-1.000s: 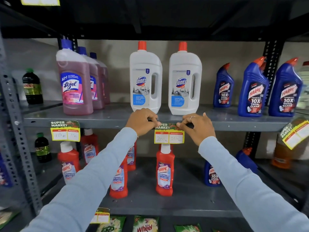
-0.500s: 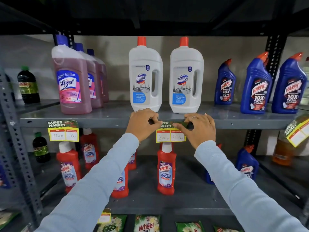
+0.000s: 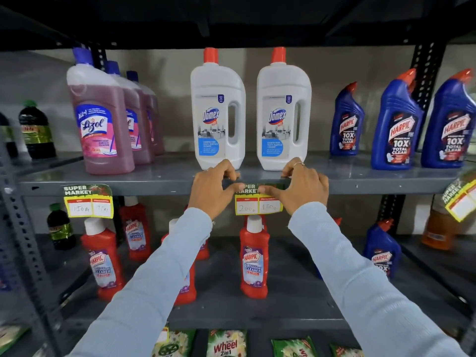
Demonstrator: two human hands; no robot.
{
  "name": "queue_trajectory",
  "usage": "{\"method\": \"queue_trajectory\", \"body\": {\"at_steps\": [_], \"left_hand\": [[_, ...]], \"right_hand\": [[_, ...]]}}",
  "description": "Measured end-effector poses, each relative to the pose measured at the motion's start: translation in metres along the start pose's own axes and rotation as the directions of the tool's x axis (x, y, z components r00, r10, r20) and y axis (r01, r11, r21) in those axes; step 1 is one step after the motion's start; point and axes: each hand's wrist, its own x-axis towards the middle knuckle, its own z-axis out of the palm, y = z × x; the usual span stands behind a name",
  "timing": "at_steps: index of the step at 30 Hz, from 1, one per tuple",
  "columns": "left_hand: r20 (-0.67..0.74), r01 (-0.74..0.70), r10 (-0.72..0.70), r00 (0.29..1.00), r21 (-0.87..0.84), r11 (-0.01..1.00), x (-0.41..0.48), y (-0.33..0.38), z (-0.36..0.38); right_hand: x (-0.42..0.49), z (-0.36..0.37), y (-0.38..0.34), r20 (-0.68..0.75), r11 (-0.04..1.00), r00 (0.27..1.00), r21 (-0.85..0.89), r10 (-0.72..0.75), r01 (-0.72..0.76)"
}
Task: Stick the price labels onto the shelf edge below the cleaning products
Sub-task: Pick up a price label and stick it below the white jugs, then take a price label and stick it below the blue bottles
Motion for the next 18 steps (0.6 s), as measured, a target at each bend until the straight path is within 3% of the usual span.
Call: {"method": "queue_trajectory", "body": {"at_steps": [3, 6, 10, 14, 18], "left_hand": [[0.015, 0.048, -0.048, 0.999, -0.026, 0.999, 0.004, 0.002, -0.001], [-0.007, 0.053, -0.053, 0.999, -0.061, 0.997, 0.003, 0.013, 0.005], [-0.357, -0.144, 0.096, 0.929, -0.111, 0.983, -0.017, 0.052, 0.045], [-0.407, -0.251, 0.15, 0.901, -0.207, 0.946, -0.033, 0.108, 0.11], [-0.248, -0.093, 0.003, 0.969, -0.352, 0.931, -0.043, 0.154, 0.186]], "right_hand": [[0.0, -0.011, 0.01, 0.113, 0.978, 0.994, 0.209, 0.003, -0.027], [0.004, -0.036, 0.036, 0.17, 0.82, 0.985, 0.569, -0.04, -0.065], [0.012, -0.078, 0.088, 0.06, 0.618, 0.996, 0.786, -0.072, -0.003], [0.029, -0.126, 0.158, 0.012, 0.748, 0.972, 0.64, -0.237, 0.175], [0.049, -0.167, 0.224, 0.056, 0.857, 0.921, 0.392, -0.385, 0.334]]}}
